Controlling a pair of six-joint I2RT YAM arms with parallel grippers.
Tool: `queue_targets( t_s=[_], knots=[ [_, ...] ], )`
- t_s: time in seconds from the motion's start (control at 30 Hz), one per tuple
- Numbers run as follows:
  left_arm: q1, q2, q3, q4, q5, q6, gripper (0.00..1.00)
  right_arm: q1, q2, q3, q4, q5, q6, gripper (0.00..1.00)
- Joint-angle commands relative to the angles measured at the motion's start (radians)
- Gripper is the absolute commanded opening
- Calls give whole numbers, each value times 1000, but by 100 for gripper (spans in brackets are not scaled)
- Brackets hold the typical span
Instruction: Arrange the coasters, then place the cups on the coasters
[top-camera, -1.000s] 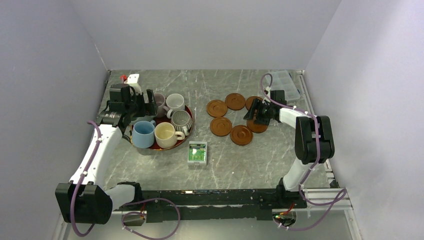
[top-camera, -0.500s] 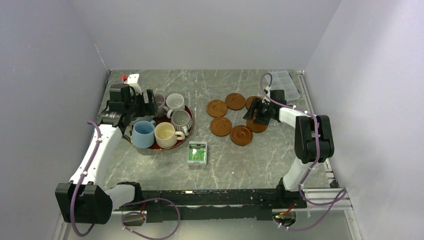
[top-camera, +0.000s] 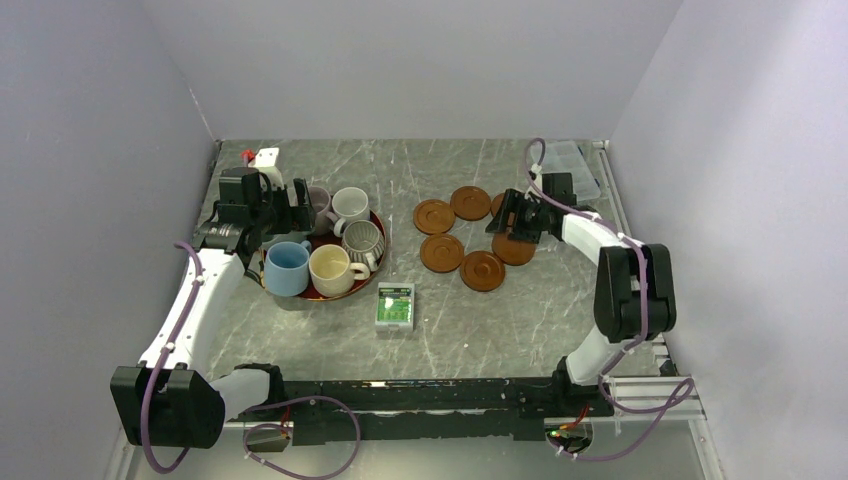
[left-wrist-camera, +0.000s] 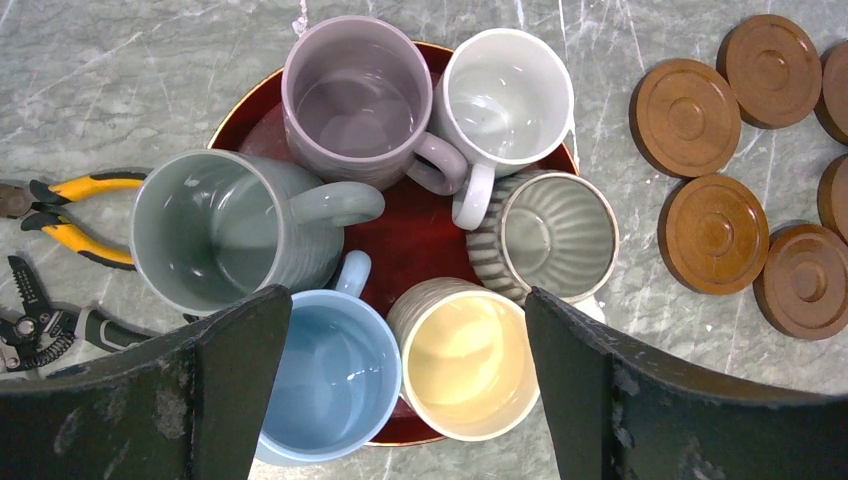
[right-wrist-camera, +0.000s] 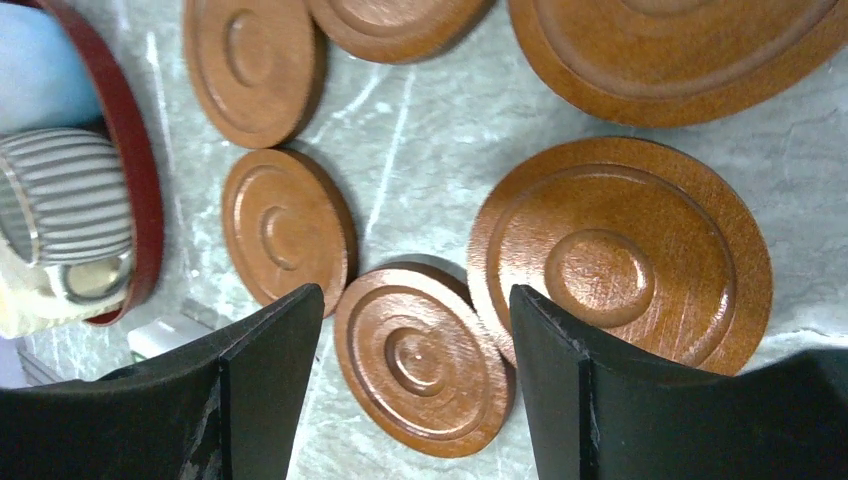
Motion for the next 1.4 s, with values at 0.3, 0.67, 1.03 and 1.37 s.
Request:
queue_targets(
  t_s=[0.3,0.67,1.03,1.37],
  knots=[
    [-4,-17,19,53,74,-11,92,178,-273,16,38,81,-27,73],
    [-4,-9,36,24,67,-29,92,540,-60,262,-9,305,32,71],
    [-4,-40,30,28,32,-47,93,753,279,673,-220,516,-27,68],
    [-5,-42,42,12,36,-47,93,808,485,931,-376,710,-46,57]
  ],
)
